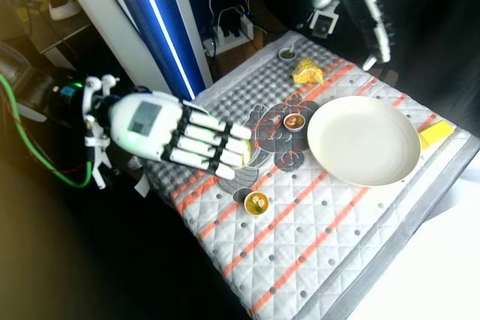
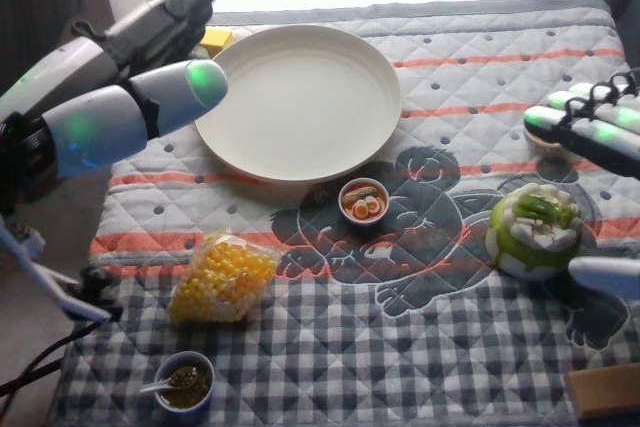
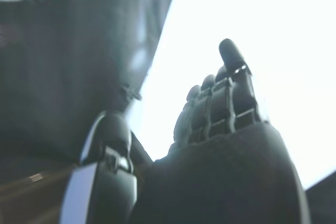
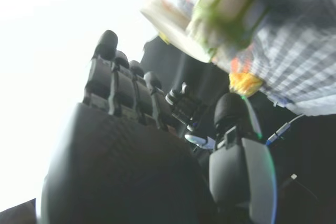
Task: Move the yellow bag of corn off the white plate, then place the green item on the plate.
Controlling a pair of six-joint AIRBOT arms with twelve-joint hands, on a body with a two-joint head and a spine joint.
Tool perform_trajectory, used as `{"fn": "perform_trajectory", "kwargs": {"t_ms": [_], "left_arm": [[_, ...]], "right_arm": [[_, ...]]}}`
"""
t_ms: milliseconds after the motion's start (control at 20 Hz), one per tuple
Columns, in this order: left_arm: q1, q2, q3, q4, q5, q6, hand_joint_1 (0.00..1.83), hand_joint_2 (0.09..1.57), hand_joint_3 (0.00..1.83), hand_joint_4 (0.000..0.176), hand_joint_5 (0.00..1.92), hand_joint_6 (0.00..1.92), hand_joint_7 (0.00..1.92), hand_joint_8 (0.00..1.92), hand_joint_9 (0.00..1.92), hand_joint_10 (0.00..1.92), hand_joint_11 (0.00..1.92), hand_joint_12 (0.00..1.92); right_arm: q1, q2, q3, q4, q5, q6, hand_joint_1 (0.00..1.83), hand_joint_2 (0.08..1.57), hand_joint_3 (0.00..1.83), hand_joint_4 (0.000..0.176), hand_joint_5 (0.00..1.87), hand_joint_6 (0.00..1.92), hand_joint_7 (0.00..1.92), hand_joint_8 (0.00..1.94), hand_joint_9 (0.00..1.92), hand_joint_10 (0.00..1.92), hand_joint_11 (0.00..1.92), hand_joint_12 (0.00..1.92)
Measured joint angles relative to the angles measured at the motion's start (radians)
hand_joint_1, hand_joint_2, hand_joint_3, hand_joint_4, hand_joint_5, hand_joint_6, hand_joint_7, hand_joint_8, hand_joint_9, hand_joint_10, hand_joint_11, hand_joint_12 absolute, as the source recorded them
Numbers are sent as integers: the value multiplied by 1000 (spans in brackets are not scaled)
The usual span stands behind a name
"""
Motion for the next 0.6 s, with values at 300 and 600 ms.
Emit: {"fn": "perform_trajectory", "kwargs": {"t_ms": [300, 600], "left_arm": [[44, -14, 18, -53, -58, -50, 338, 1329, 4, 9, 0, 0, 0, 0, 0, 0, 14, 10], [60, -14, 18, -64, -82, -68, 356, 1327, 0, 18, 5, 1, 0, 0, 0, 0, 0, 466]], "right_arm": [[68, -82, 74, -15, -136, 4, 697, 1141, 0, 1, 0, 0, 0, 0, 63, 14, 0, 868], [141, -138, 109, -76, -212, 8, 1144, 1294, 4, 0, 537, 1451, 749, 1476, 749, 1603, 710, 1874]]}}
